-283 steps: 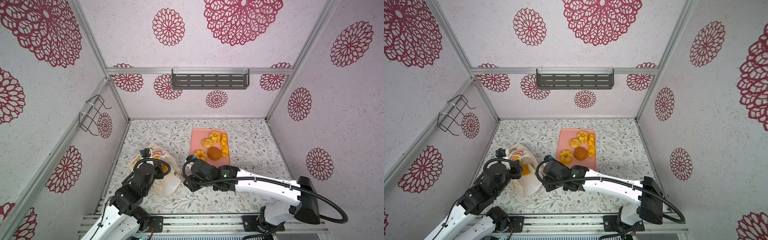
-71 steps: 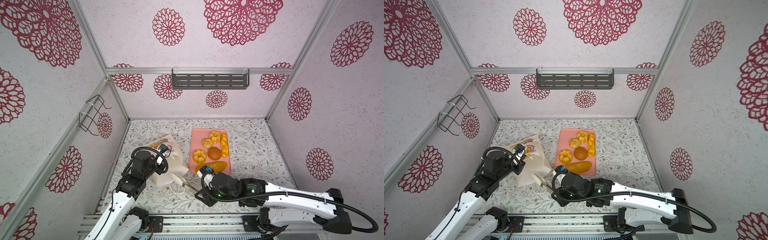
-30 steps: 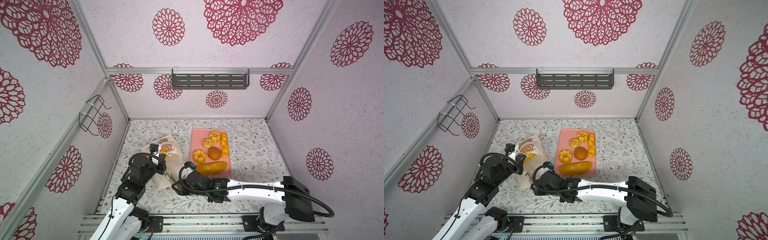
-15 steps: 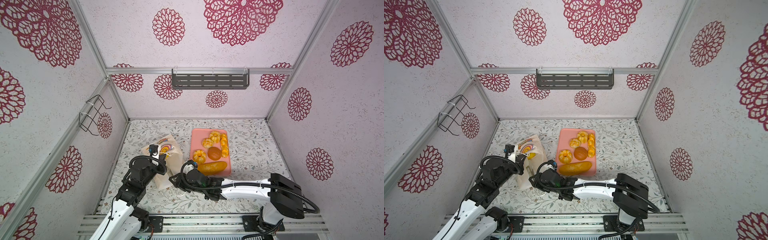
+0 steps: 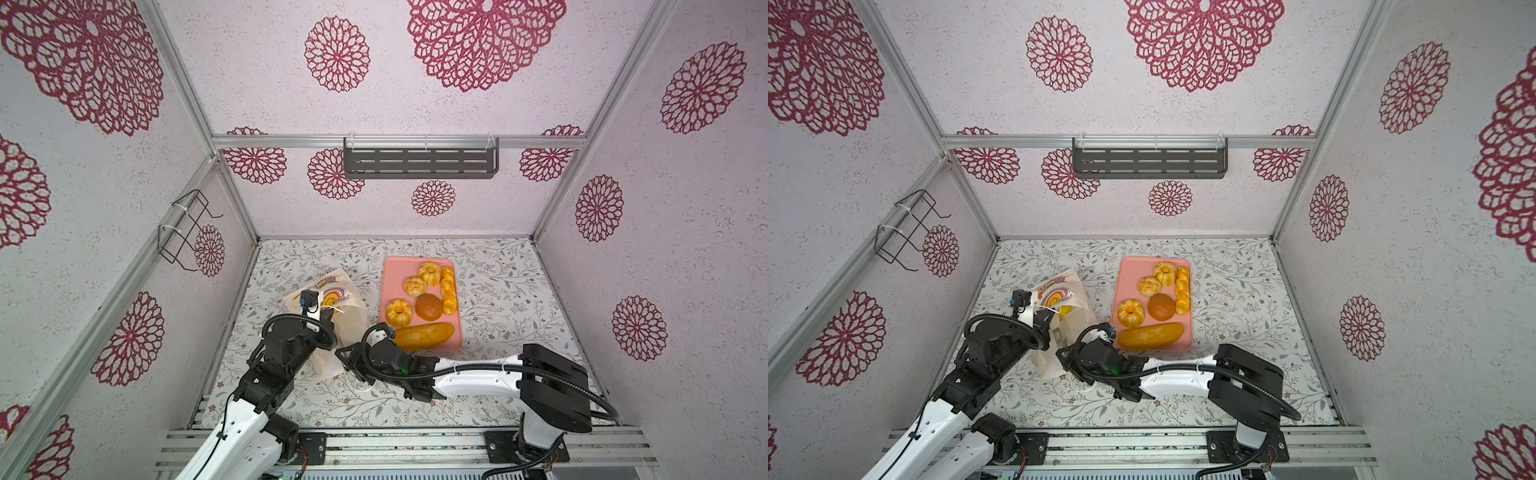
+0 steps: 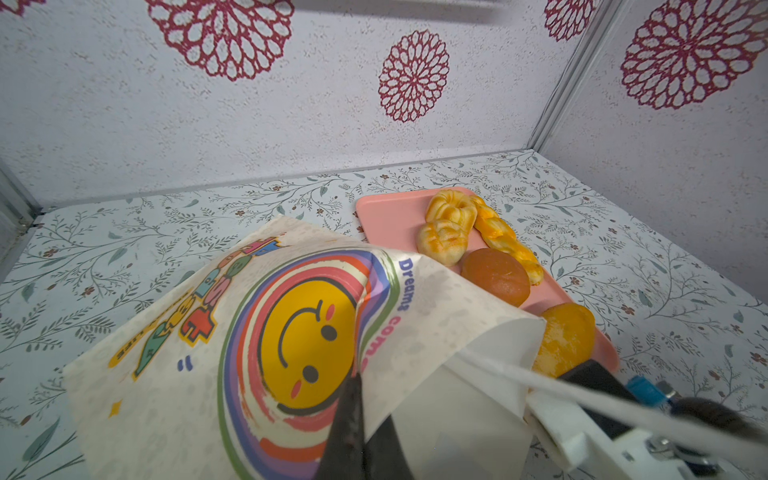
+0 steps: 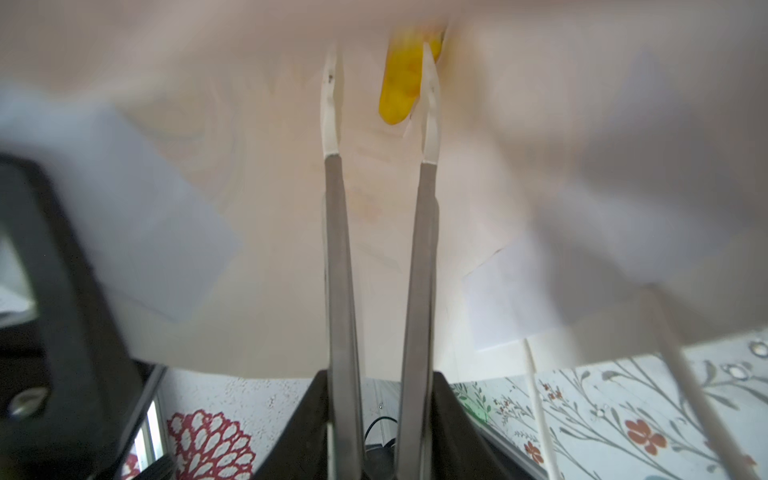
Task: Take the fake bread out of the paper bag
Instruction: 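Insert the right tongs into the bag and pinch a yellow bread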
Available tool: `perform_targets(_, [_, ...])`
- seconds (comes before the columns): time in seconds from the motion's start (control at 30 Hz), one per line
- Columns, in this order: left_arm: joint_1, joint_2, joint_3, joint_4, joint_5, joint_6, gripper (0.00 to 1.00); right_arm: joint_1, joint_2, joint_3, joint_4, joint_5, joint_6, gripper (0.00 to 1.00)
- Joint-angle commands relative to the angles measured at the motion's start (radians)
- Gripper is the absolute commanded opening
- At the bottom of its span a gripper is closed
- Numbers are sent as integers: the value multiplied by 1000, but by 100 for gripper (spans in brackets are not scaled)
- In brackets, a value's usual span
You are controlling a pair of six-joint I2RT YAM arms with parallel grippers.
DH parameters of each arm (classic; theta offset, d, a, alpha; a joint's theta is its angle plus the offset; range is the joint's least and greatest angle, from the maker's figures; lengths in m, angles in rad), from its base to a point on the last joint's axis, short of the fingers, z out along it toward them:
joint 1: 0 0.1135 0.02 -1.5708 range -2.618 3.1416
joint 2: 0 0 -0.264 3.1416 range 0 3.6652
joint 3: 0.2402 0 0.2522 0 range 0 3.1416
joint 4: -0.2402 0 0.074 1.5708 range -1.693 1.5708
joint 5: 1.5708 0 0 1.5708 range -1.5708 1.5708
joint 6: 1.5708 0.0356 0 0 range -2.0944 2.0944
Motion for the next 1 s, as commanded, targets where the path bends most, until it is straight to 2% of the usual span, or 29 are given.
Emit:
perform_targets(0.0, [-13, -19, -8, 28, -13, -11, 0, -14, 17, 19, 109, 20, 67, 37])
perform_targets(0.6, [-44, -11, -11, 29, -15, -8, 0, -98, 136, 106, 147, -45, 41, 36])
perform_targets(0.77, [-50, -7, -11, 28, -18, -8, 0, -101, 191, 109, 200, -68, 78, 34])
perform_targets(0.97, [-53, -7, -7, 20, -21, -2, 0, -101, 205, 162, 146, -100, 39, 34])
